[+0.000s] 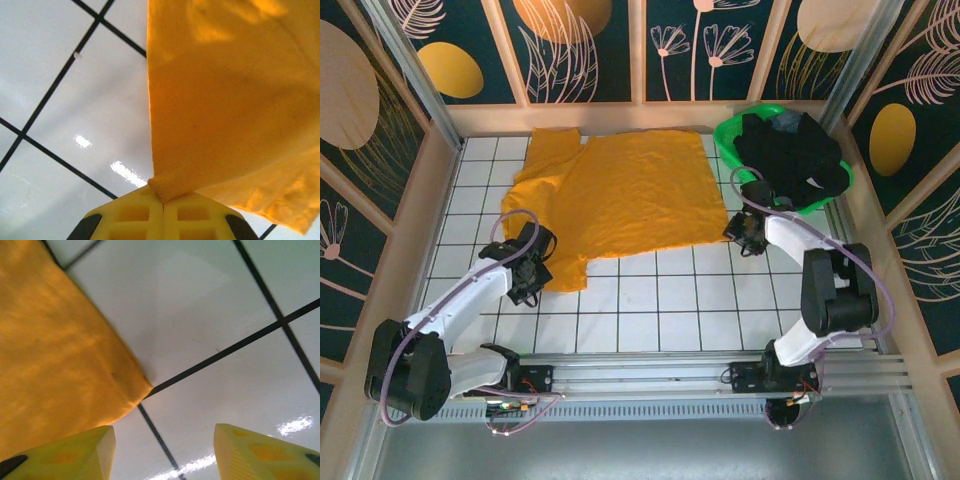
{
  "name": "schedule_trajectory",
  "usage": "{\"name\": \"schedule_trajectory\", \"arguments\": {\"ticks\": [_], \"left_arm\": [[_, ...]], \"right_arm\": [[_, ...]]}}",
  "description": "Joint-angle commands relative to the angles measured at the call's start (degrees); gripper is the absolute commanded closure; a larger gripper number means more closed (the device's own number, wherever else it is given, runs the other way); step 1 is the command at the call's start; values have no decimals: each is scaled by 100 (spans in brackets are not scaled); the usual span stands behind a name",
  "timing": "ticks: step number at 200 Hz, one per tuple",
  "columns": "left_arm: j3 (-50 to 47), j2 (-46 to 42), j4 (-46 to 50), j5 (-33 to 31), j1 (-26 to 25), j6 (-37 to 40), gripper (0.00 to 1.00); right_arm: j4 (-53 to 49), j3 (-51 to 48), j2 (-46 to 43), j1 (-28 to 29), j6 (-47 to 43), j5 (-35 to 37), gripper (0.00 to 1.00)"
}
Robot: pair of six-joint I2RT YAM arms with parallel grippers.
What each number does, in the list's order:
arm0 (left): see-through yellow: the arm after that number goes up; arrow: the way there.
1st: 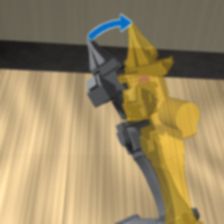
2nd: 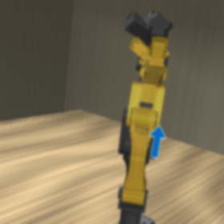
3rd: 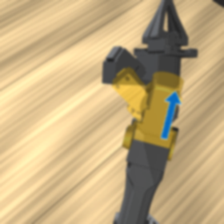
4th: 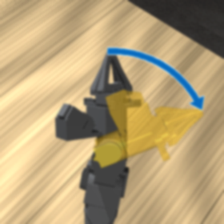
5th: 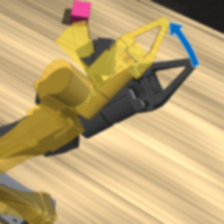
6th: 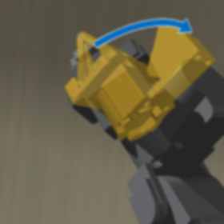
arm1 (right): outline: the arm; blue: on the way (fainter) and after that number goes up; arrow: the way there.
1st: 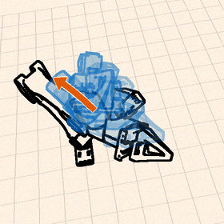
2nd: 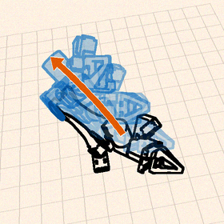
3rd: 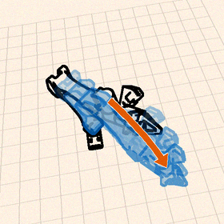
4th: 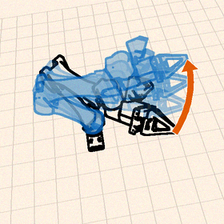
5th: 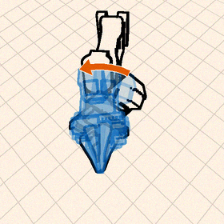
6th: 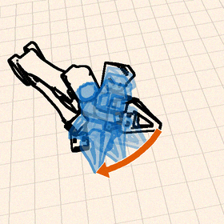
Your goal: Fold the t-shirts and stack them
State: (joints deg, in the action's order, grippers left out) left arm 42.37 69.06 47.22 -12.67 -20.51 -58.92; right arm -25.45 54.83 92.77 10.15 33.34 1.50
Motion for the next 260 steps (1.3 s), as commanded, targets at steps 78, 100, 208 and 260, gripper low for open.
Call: {"name": "schedule_trajectory", "arguments": {"ticks": [78, 100, 208, 260], "left_arm": [[30, 33, 33, -61, 144, -130, 100], [13, 11, 9, -44, 156, -116, 100], [20, -239, 355, -102, 222, -236, 100], [-91, -896, 995, -78, 221, -492, 100]], "right_arm": [[93, 438, 579, 271, -438, 366, 52], [230, 429, 657, 269, -525, 370, 56], [-415, 487, 749, 379, -343, 558, 100], [-1771, -121, -439, 747, 348, 693, 100]]}}
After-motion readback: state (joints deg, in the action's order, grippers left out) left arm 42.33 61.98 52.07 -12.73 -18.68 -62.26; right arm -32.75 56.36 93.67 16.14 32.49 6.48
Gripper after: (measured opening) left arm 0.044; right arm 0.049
